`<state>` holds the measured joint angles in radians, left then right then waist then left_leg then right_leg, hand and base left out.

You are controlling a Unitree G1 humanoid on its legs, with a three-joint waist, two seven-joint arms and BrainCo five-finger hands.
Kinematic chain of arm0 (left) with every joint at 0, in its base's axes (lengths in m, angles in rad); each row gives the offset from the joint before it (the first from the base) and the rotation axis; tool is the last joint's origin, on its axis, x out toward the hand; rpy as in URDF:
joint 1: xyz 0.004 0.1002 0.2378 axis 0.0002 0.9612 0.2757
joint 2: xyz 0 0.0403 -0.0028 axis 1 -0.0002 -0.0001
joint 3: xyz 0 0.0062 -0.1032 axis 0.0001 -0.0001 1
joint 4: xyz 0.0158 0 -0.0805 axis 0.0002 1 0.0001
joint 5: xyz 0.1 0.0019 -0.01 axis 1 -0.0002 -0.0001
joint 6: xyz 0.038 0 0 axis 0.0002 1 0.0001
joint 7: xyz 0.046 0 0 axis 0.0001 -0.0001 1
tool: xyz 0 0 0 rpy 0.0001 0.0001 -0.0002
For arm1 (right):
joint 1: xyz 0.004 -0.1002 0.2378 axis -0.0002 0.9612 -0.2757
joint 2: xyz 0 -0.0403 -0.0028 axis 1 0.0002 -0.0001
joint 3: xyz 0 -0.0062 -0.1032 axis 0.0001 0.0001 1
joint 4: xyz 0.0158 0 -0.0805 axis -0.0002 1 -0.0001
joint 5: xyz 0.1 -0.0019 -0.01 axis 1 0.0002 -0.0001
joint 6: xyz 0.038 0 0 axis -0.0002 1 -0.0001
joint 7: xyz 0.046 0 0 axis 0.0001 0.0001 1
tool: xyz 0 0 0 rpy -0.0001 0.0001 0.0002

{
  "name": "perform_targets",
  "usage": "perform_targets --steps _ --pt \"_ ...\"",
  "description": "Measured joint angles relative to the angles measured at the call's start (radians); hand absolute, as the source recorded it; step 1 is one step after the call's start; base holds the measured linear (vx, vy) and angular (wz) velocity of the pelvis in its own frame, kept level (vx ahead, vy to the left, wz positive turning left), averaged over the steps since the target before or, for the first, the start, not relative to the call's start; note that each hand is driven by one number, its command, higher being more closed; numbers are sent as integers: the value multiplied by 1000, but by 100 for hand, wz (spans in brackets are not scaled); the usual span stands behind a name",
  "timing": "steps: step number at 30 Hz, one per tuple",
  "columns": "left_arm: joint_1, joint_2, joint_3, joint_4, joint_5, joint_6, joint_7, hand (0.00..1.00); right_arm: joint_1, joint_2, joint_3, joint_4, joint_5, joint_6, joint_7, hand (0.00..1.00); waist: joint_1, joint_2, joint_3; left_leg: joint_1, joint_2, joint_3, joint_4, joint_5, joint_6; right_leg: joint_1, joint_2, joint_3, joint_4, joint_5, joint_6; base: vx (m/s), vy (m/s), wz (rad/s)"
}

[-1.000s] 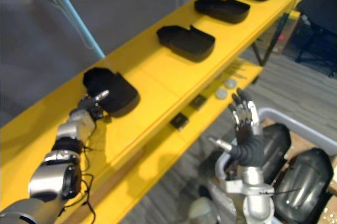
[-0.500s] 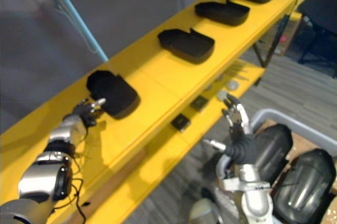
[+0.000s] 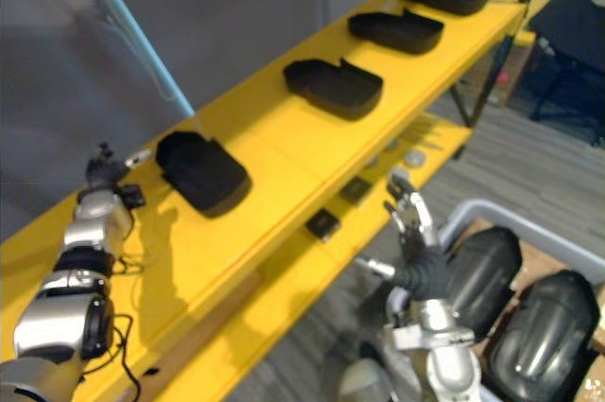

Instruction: Walk over and take plastic housings, then place them on the shelf

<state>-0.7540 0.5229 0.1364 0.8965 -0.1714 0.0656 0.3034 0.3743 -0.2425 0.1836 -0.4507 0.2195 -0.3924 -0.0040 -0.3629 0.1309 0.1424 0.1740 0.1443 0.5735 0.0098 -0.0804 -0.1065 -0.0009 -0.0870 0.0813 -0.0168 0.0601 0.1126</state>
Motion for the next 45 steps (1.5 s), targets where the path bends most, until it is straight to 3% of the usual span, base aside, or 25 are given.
perform_targets --steps 4,9,12,15,16,17,19,20,26,31,36,40,45 --pt "43 12 -34 -101 24 1 9 0 -36 -5 30 39 -17 -1 -54 0 49 -13 -12 -16 -1 -47 -4 15 2 5 -1 -42 -4 3 -2 -32 -39 34" --pt "201 19 -30 -360 20 -9 77 0 -64 -6 45 87 -44 7 -132 0 108 -15 -25 -25 -14 -127 -22 35 4 42 -11 -112 -26 3 -2 -16 -22 42" --pt "360 8 -12 -580 -6 -61 119 0 -86 -8 43 135 -49 33 -151 0 145 -17 -46 -36 -19 -172 -25 41 11 65 -23 -160 -37 4 -2 11 -6 43" --pt "585 -134 88 -860 -3 -165 222 0 -117 -14 28 211 -119 83 -199 0 199 -27 -67 -36 -31 -228 -36 51 17 106 -37 -216 -62 3 -1 -7 -3 44" --pt "603 -146 93 -875 1 -172 234 0 -120 -14 26 221 -120 87 -204 0 202 -29 -70 -37 -32 -234 -37 52 17 109 -38 -220 -63 3 0 -19 -5 44" --pt "669 -183 106 -912 28 -197 279 0 -134 -13 15 255 -133 90 -235 0 225 -34 -79 -42 -34 -246 -38 54 16 112 -39 -233 -63 1 2 -31 -9 35" --pt "763 -238 143 -961 34 -212 331 0 -158 -11 -9 292 -134 90 -265 0 254 -41 -91 -56 -35 -268 -39 63 17 115 -41 -262 -63 0 1 -45 -21 43" --pt "830 -287 181 -983 33 -224 372 0 -180 -9 -29 306 -103 82 -257 0 276 -48 -91 -56 -37 -293 -44 70 16 126 -41 -280 -63 -3 0 -44 -24 36" --pt "1023 -445 250 -1000 35 -251 477 0 -270 -2 -21 318 -62 64 -205 0 342 -82 -114 -64 -39 -354 -90 99 7 139 -38 -356 -63 -29 -6 -36 -19 35" --pt "1060 -499 248 -1000 35 -325 479 0 -361 5 74 352 -36 43 -126 0 379 -114 -128 -89 -35 -386 -95 114 -2 133 -36 -390 -59 -31 -8 15 -10 24" --pt "1056 -520 231 -1000 30 -399 429 0 -380 30 153 400 -43 41 -116 0 381 -122 -133 -107 -39 -425 -95 116 -3 137 -38 -429 -47 -41 -5 45 -8 20" --pt "1047 -533 170 -1006 22 -460 377 0 -376 49 141 431 -94 42 -208 0 381 -125 -131 -111 -44 -427 -96 116 -4 135 -38 -433 -46 -41 -5 11 -1 5" --pt "992 -530 42 -1103 19 -478 257 0 -313 94 -31 419 -166 62 -352 0 370 -128 -127 -104 -45 -396 -96 115 -2 109 -43 -400 -26 -41 -6 -29 16 -17"
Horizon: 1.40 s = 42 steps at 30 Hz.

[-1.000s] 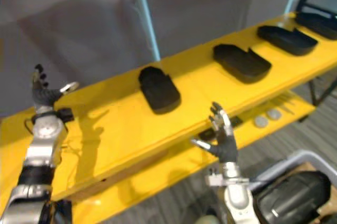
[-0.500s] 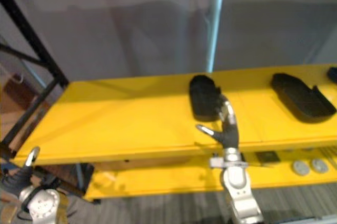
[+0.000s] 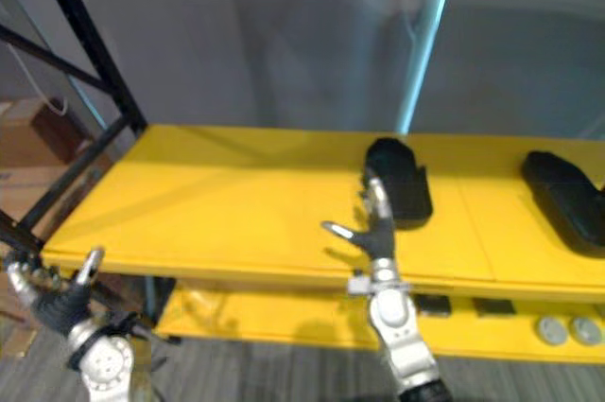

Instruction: Walk over and take plastic housings, then place them on the shelf

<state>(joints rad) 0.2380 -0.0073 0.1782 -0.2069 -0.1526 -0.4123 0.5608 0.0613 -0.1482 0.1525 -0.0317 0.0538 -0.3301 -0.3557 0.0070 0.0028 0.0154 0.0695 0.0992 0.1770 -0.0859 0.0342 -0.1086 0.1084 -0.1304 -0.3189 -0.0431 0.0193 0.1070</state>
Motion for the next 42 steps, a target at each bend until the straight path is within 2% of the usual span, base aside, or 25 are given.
perform_targets --steps 5,9,10,11,14,15,16,17,20,22,24,26,27,28,29,30,32,33,35,37,38,39,40,41,42 --pt "-24 5 -108 -13 -38 9 -120 0 181 38 -226 -78 12 49 -97 0 -70 0 21 42 -5 102 0 -16 11 -38 -9 106 29 4 6 -39 46 -59" --pt "-73 64 -157 -18 -37 31 -161 0 325 84 -360 -122 35 42 -125 0 -133 -4 53 59 -12 224 2 -33 17 -104 -6 235 39 27 13 -45 60 -86" --pt "-81 70 -157 -18 -37 36 -164 0 337 89 -368 -125 37 40 -125 0 -138 -6 59 64 -11 242 4 -36 18 -111 -5 250 40 32 13 -53 50 -106" --pt "-98 84 -152 -18 -33 50 -171 0 369 103 -381 -133 55 28 -122 0 -153 -17 76 86 -7 302 5 -44 16 -123 4 294 31 45 8 -50 29 -128" --pt "-92 92 -124 -18 -27 60 -165 0 398 141 -377 -142 111 -11 -76 0 -154 -15 89 122 32 442 33 -82 -8 -131 2 178 10 26 -70 -14 -5 -136" --pt "-95 96 -121 -18 -27 59 -159 0 407 149 -375 -142 110 -21 -72 0 -158 -23 87 123 37 461 47 -92 -15 -135 3 178 6 44 -65 20 -56 -103" --pt "-106 101 -122 -18 -27 59 -146 0 429 158 -376 -145 108 -33 -71 0 -165 -37 88 127 43 478 66 -108 -25 -139 2 185 5 91 -41 21 -67 -52" --pt "-111 96 -124 -18 -27 59 -139 0 446 157 -381 -145 106 -41 -71 0 -167 -33 89 134 49 488 74 -112 -32 -138 8 185 4 103 -27 45 -80 -37" --pt "-120 66 -122 -29 -38 59 -124 0 457 150 -390 -145 74 -60 -72 0 -180 5 103 158 78 500 83 -118 -48 -122 42 190 0 106 -25 77 -67 -14" --pt "-119 49 -118 -62 -32 56 -99 0 436 143 -384 -145 69 -65 -60 0 -175 30 113 163 93 520 99 -130 -54 -125 58 212 -3 106 -25 43 -49 -40" --pt "-119 34 -108 -103 1 46 -59 0 400 129 -384 -144 75 -65 -32 0 -151 43 121 171 108 492 150 -157 -18 -124 75 258 -3 104 -29 15 -52 -70" --pt "-117 39 -66 -136 16 42 -14 0 340 91 -376 -144 90 -70 14 0 -117 34 126 103 132 279 364 -226 97 -124 86 346 -3 93 -43 -26 -48 -104" --pt "-117 39 -52 -143 23 43 5 0 319 74 -372 -144 91 -74 29 0 -105 32 129 80 131 205 428 -239 121 -126 89 371 -3 90 -49 -42 26 -121" --pt "-111 39 -33 -159 49 44 33 0 279 34 -362 -143 93 -85 53 0 -86 40 133 45 117 57 512 -282 161 -133 97 423 -6 87 -52 -38 104 -120" --pt "-95 40 -29 -182 59 43 50 0 254 6 -350 -143 98 -86 70 0 -71 56 124 33 97 -45 535 -307 171 -149 113 461 -6 88 -53 -49 187 -139" --pt "-74 40 -28 -211 76 43 59 0 218 -21 -330 -136 105 -86 81 0 -63 67 120 33 72 -146 531 -319 163 -171 121 479 -6 96 -58 -35 169 -103" --pt "-70 40 -29 -225 84 43 64 0 173 -30 -299 -132 121 -84 92 0 -52 62 122 32 33 -191 515 -322 151 -206 114 501 -3 126 -50 -43 193 -74" --pt "-71 38 -35 -227 83 43 63 0 159 -33 -275 -129 120 -79 94 0 -52 54 128 32 22 -193 509 -343 116 -228 108 518 1 154 -18 -62 212 -52" --pt "-69 36 -43 -227 83 43 55 0 159 -33 -245 -115 119 -53 93 0 -52 54 129 35 14 -191 512 -372 66 -251 105 524 14 172 -2 -65 210 -39" --pt "-59 30 -44 -228 83 43 46 0 170 -33 -221 -111 119 -31 95 0 -46 40 141 19 -24 -193 608 -375 59 -248 78 544 43 180 0 -93 189 -45" --pt "-40 32 -45 -233 85 44 40 0 177 -28 -217 -109 119 -29 101 0 -43 33 147 17 -29 -180 588 -435 83 -246 68 537 62 184 7 -148 185 -40" --pt "-39 33 -44 -240 85 45 35 0 181 -21 -218 -106 118 -29 107 0 -45 41 146 23 -28 -167 535 -440 89 -253 71 520 75 186 10 -234 223 -84" --pt "-20 37 -32 -253 84 45 32 0 188 -7 -213 -91 119 -28 126 0 -21 43 146 75 -37 -126 476 -465 79 -279 76 469 90 212 14 -305 166 -96" --pt "-3 39 -23 -254 81 48 32 0 191 8 -194 -92 118 -28 150 0 -9 23 145 73 -56 -81 452 -465 81 -282 41 375 55 227 -29 -325 127 -97" --pt "8 35 -17 -251 80 54 32 0 205 16 -176 -91 117 -30 168 0 -12 18 155 69 -64 -57 442 -456 99 -283 8 287 49 192 -71 -359 128 -53"
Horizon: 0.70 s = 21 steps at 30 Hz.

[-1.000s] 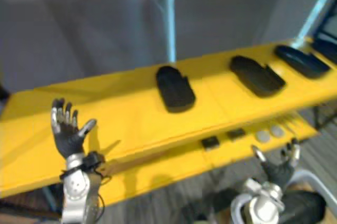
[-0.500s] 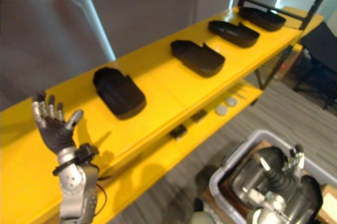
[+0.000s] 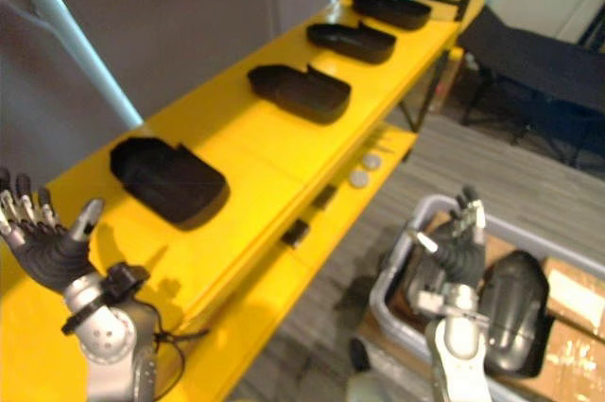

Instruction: Walk over and take plastic housings, then place them on the shelf

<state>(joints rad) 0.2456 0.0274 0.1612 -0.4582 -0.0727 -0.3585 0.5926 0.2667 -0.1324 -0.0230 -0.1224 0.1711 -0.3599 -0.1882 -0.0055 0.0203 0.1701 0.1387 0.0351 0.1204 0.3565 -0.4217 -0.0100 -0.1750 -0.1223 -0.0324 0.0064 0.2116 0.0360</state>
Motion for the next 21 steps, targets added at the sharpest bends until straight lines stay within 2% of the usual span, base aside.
perform_targets --steps 1,2,3,4,6,7,8,10,11,13,14,15,16,17,18,19,20,21 --pt "7 -2 -4 4 -5 12 0 0 17 16 18 11 -10 2 17 0 -5 6 16 -6 14 10 -3 18 25 -12 -31 -106 108 -55 -24 -241 126 -17" --pt "6 1 -9 6 -7 12 -5 0 27 22 18 10 -23 2 17 0 -7 3 14 -14 15 4 -8 28 30 -17 -39 -110 168 -75 -14 -218 153 8" --pt "-4 6 -21 10 -10 11 -15 0 42 31 9 10 -35 1 13 0 -8 -7 9 -27 12 -15 -35 57 36 -10 -60 -106 278 -126 13 -103 79 31" --pt "-10 6 -28 12 -10 11 -20 0 47 36 3 10 -38 0 10 0 -9 -12 6 -38 8 -29 -46 74 38 1 -70 -107 318 -154 23 -106 50 58" --pt "-21 3 -37 14 -23 11 -43 0 45 55 1 7 -45 -3 -35 0 -1 -25 -4 -73 -1 -75 -108 147 32 92 -111 -139 390 -248 -5 -44 -8 56" --pt "-21 3 -36 14 -27 11 -47 0 41 56 4 7 -47 -3 -37 0 1 -27 -6 -78 -2 -76 -111 152 30 102 -117 -144 390 -252 -7 -21 -39 19" --pt "-20 4 -27 13 -37 20 -58 0 23 56 20 8 -52 -1 -55 0 22 -40 -13 -105 -1 -74 -107 161 21 121 -140 -165 381 -254 -12 -70 -87 -10" --pt "-5 1 -17 13 -40 39 -69 0 -8 52 45 10 -69 17 -79 0 40 -34 -13 -109 12 -58 -112 174 3 116 -131 -179 364 -247 -4 -83 -124 -26" --pt "12 1 -16 10 -41 38 -84 0 -13 52 59 11 -70 25 -90 0 54 -19 -28 -101 33 -39 -137 181 -10 105 -110 -181 354 -233 4 -43 -99 -36" --pt "29 5 -5 6 -47 33 -102 0 -29 52 83 11 -72 42 -101 0 60 2 -50 -100 74 -3 -169 202 -28 82 -68 -173 326 -206 -10 -56 -117 -58" --pt "28 5 -1 6 -49 32 -108 0 -38 54 91 14 -86 54 -102 0 60 1 -56 -105 92 19 -185 220 -36 61 -59 -161 331 -237 -56 -62 -117 -54" --pt "26 6 3 7 -49 32 -109 0 -41 53 95 17 -88 59 -101 0 57 -9 -54 -105 92 31 -189 225 -41 45 -77 -166 374 -266 -93 -52 -128 -46" --pt "30 7 11 10 -49 32 -108 0 -34 56 98 36 -88 63 -99 0 49 -26 -55 -105 97 50 -177 227 -44 30 -131 -179 430 -290 -91 -28 -163 -37" --pt "31 5 16 15 -49 32 -106 0 -27 56 100 54 -88 63 -98 0 48 -34 -59 -107 116 63 -162 226 -53 39 -160 -194 427 -287 -87 -23 -195 -48" --pt "30 8 22 17 -49 31 -102 0 -22 56 105 67 -88 64 -96 0 48 -43 -63 -108 141 87 -145 225 -68 50 -178 -209 411 -276 -77 -11 -271 -57" --pt "30 15 24 16 -66 29 -93 0 -18 58 116 67 -88 63 -88 0 49 -60 -62 -108 171 109 -127 220 -101 71 -190 -238 365 -211 -53 -4 -345 -63" --pt "28 28 23 21 -87 29 -92 0 -19 58 118 67 -88 64 -75 0 47 -65 -63 -112 201 112 -110 210 -135 80 -173 -247 341 -233 26 -2 -452 -80" --pt "29 14 21 29 -88 30 -90 0 -26 49 118 65 -88 72 -70 0 48 -68 -66 -114 240 120 -96 207 -157 88 -134 -268 302 -274 88 -2 -406 -69"
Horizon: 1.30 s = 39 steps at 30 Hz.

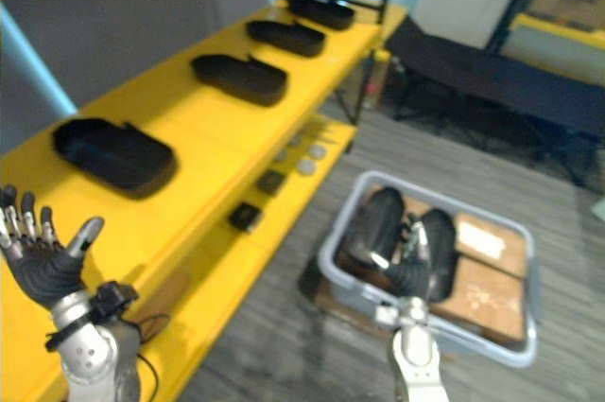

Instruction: Walk over and take plastic housings, then place them on the shelf

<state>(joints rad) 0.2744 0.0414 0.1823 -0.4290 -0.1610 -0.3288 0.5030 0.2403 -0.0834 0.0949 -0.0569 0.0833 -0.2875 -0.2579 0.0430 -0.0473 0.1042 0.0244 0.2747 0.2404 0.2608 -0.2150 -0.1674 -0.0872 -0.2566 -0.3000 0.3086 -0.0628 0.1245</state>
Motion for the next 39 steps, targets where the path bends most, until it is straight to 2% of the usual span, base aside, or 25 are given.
perform_targets --steps 1,2,3,4,5,7,10,12,15,18,21,22,24,25,26,27,28,29,30,31,32,34,35,36,39 --pt "1 -16 -6 1 0 0 3 0 -6 -10 -1 -1 0 7 0 0 1 10 6 -3 17 3 6 0 0 3 20 1 -23 -10 15 -12 -388 -79" --pt "-2 -57 -26 3 -4 3 6 0 -22 -36 -2 0 2 23 0 0 -2 47 25 -9 44 -11 16 9 4 2 63 15 -56 -9 18 -37 -304 -69" --pt "-1 -82 -52 2 -28 3 9 0 -21 -66 -9 0 9 41 -2 0 -8 72 40 -5 52 -26 18 34 6 0 82 42 -67 -3 11 -51 -249 -65" --pt "3 -91 -59 -2 -33 3 13 0 -15 -78 -12 0 16 50 -2 0 -10 71 43 -4 50 -33 18 46 10 -1 86 57 -73 -1 7 -56 -151 -66" --pt "7 -95 -73 -14 -36 2 19 0 -4 -87 -26 1 28 54 -6 0 -12 82 38 12 40 -43 4 47 5 -5 92 85 -84 8 1 -69 -78 -80" --pt "12 -89 -93 -40 -33 -8 16 0 -8 -84 -43 1 30 51 -15 0 -14 95 30 32 17 -37 -37 43 17 -29 103 133 -101 29 2 -60 -24 -77" --pt "-5 -84 -139 -40 -24 -25 -12 0 -2 -77 -54 -3 30 27 -31 0 -34 95 31 48 -16 -35 -89 28 19 -55 110 180 -174 100 21 -93 55 -52" --pt "-21 -57 -169 -35 -3 -25 -13 0 17 -41 -51 -12 47 25 -34 0 -38 70 47 47 -28 -20 -80 -16 -13 -48 109 206 -260 163 31 -149 179 -52" --pt "-39 -10 -184 -6 -4 -8 -10 0 49 5 -43 -12 59 17 -29 0 -49 39 53 53 -52 -3 -70 -17 -11 -30 89 219 -313 196 30 -75 102 -26" --pt "-41 -10 -192 31 -16 10 -4 0 59 2 -43 -12 50 -13 -18 0 -58 50 56 61 -40 -10 -32 -34 -6 -6 99 218 -319 205 38 -14 30 -3" --pt "-38 -20 -209 71 -35 29 14 0 59 -8 -41 -12 72 -17 32 0 -58 83 75 30 -9 -50 41 -46 29 7 128 203 -318 192 17 -17 -36 6" --pt "-38 -22 -218 86 -36 33 28 0 63 -13 -41 -11 82 -14 52 0 -61 99 84 3 -2 -79 83 -43 77 22 134 184 -333 191 7 -21 -70 19" --pt "-36 -33 -238 105 -38 35 36 0 71 -26 -42 5 91 8 81 0 -61 115 92 -34 19 -85 154 -10 140 66 143 125 -375 189 -17 -3 -91 31" --pt "-35 -35 -245 110 -38 35 34 0 72 -30 -43 12 92 13 83 0 -61 117 92 -45 28 -86 174 -1 154 79 147 107 -384 194 -25 20 -119 39" --pt "-33 -36 -254 126 -37 35 23 0 70 -40 -45 30 100 22 82 0 -59 117 91 -60 38 -93 210 28 162 100 155 99 -389 200 -35 34 -98 37" --pt "-21 -36 -274 140 -37 37 4 0 64 -51 -47 44 110 34 82 0 -57 109 95 -92 42 -98 246 32 135 111 148 93 -389 193 -48 30 -75 33" --pt "-10 -37 -283 140 -37 39 -8 0 60 -56 -48 50 118 38 84 0 -54 113 92 -99 30 -101 239 13 111 113 144 89 -389 191 -50 23 8 21" --pt "9 -37 -301 140 -38 39 -34 0 39 -78 -61 80 133 56 83 0 -54 117 89 -106 -17 -103 193 -5 95 113 134 84 -390 191 -50 -13 62 18" --pt "21 -36 -316 140 -39 39 -57 0 9 -99 -75 140 140 78 80 0 -53 126 84 -116 -58 -95 125 -3 99 108 131 73 -398 191 -49 -22 82 17" --pt "25 -34 -317 141 -38 40 -76 0 -8 -104 -77 180 141 90 69 0 -51 127 82 -111 -67 -86 96 -12 100 106 131 64 -398 189 -47 -24 58 35" --pt "23 -22 -320 155 -38 44 -112 0 -40 -105 -91 267 138 112 37 0 -47 120 73 -91 -89 -91 43 12 64 107 117 41 -399 186 -40 11 42 37" --pt "19 2 -341 195 -39 57 -172 0 -87 -101 -90 394 139 113 -9 0 -25 95 75 -75 -119 -92 6 37 54 107 92 21 -399 199 -22 28 47 22" --pt "21 22 -364 232 -39 83 -212 0 -116 -104 -93 455 157 111 -33 0 -6 90 72 -62 -133 -92 -10 42 57 113 78 21 -398 214 -1 32 102 3" --pt "25 33 -396 261 -39 109 -248 0 -146 -106 -98 494 184 110 -54 0 0 88 70 -60 -145 -93 -12 42 59 116 68 18 -398 219 6 37 121 5" --pt "28 58 -444 311 -32 174 -321 0 -225 -111 -125 567 220 95 -98 0 7 85 69 -74 -162 -98 -8 37 66 109 50 0 -394 222 12 1 80 8"
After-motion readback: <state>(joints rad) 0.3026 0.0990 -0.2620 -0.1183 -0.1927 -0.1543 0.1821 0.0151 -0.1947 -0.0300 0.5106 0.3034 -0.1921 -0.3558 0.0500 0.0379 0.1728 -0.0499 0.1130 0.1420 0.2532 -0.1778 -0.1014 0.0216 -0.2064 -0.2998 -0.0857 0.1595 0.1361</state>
